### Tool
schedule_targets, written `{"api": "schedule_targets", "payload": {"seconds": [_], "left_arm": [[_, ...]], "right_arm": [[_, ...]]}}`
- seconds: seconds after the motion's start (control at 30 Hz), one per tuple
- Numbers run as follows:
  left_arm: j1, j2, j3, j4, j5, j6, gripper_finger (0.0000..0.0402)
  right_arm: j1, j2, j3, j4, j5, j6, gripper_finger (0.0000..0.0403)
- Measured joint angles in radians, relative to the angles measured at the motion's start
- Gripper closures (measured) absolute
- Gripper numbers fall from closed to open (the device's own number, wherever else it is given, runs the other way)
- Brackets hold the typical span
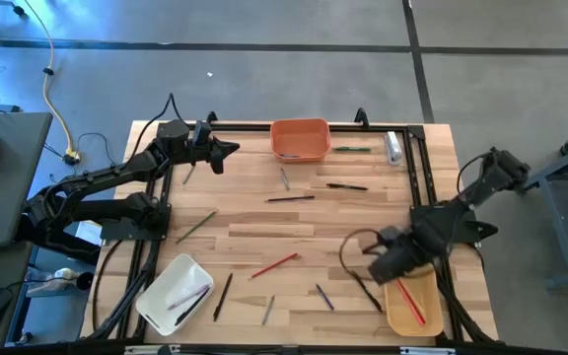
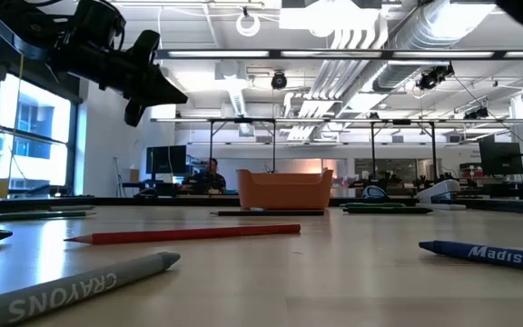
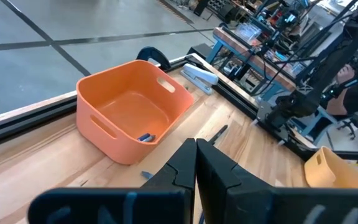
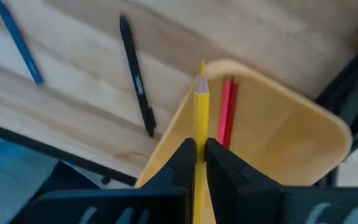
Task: Sort crayons/erasers/pens/pencils in bins
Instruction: Put the yellow pencil into the yellow bin
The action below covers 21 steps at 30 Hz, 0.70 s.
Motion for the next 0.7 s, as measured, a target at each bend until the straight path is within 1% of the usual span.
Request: {"api": "schedule_targets", "payload": {"seconds": [0.17,0.3,0.47,0.57,0.7], "left_arm": [[0.0,0.0,0.0,0.0,0.0,0.025,0.0401],[0.0,0.0,0.0,0.0,0.0,0.025,0.0401],[0.0,0.0,0.0,0.0,0.0,0.025,0.0401],[0.0,0.0,0.0,0.0,0.0,0.025,0.0401],[0.0,0.0,0.0,-0.001,0.008,0.034,0.0402]], "right_arm": [[0.134,0.001,-0.079,0.132,0.005,0.09,0.0391],[0.202,0.001,-0.152,0.2,0.017,0.134,0.0391],[0.23,0.001,-0.26,0.305,0.021,0.135,0.0391],[0.231,0.001,-0.325,0.397,0.036,0.132,0.0391],[0.217,0.001,-0.368,0.452,0.037,0.129,0.0373]]}}
